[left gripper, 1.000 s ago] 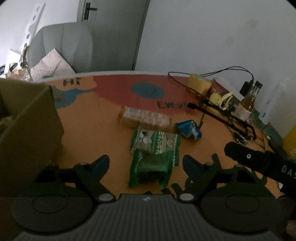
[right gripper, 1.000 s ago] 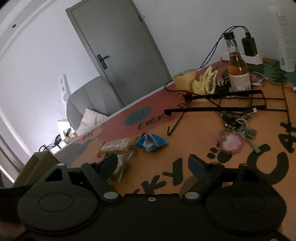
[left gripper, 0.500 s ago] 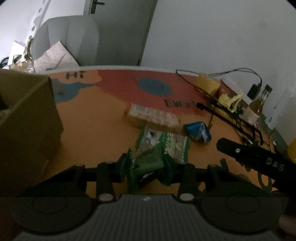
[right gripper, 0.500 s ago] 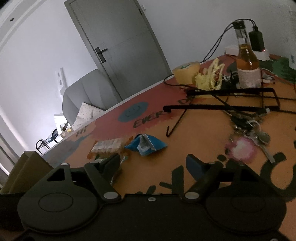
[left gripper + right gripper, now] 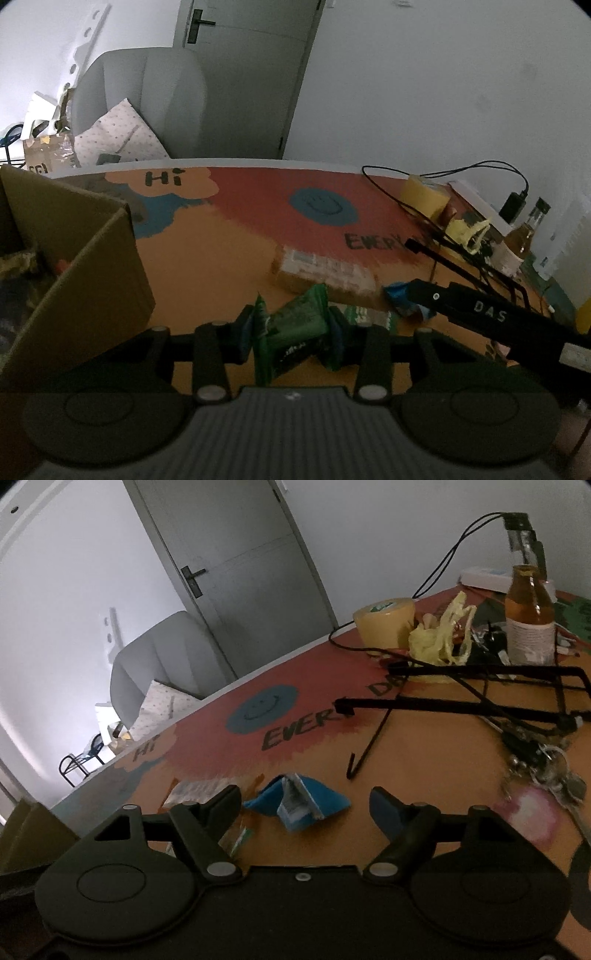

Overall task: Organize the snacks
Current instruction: 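Grasp the green packet with left gripper while right gripper approaches the blue packet, then close the right gripper on the blue packet while left gripper holds the green packet, then carry both held packets up and over to the cardboard box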

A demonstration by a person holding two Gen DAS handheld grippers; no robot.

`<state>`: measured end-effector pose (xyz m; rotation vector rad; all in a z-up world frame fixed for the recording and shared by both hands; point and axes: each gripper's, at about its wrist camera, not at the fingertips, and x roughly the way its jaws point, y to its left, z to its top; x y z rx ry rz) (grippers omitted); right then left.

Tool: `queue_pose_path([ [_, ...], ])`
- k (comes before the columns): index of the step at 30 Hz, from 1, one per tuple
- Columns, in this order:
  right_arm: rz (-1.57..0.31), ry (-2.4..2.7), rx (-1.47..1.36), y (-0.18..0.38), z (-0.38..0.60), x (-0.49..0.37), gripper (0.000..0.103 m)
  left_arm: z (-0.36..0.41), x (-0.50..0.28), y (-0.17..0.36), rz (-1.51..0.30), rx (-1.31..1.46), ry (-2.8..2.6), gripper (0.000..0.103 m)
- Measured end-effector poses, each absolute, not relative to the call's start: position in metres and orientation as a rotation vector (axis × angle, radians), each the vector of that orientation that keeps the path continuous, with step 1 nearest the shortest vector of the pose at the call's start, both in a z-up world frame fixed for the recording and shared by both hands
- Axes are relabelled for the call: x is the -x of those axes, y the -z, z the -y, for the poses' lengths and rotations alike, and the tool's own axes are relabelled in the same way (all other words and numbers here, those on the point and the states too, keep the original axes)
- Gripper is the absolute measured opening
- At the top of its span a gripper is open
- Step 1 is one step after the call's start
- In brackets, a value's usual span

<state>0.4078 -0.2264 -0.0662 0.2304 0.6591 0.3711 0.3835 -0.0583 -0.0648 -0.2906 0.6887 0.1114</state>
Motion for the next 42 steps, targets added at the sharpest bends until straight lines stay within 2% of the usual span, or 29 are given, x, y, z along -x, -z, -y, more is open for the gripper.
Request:
queue_pose_path([
  [4, -0.671, -0.362, -0.210, 0.069, 0.221, -0.416, 0.073, 0.053, -0.387, 0.065, -0.681, 0.299, -0.114, 0.040],
  [12, -0.655, -0.357, -0.154, 0.072, 0.211, -0.418, 0.049, 0.047, -0.383, 0.064, -0.675, 0.317, -0.111, 0.040],
  [18, -0.649, -0.360, -0.172, 0.070, 0.215, -0.399, 0.040, 0.045, -0.371, 0.056, -0.656, 0.326, -0.103, 0.040],
  [24, -0.634, -0.355, -0.213, 0.070, 0.222, -0.377, 0.037, 0.045, -0.355, 0.047, -0.640, 0.318, -0.095, 0.040],
  [42, -0.542, -0.442, -0.280, 0.022, 0.212, -0.318, 0.036, 0.029, -0.304, 0.010, -0.552, 0.322, -0.098, 0.040],
])
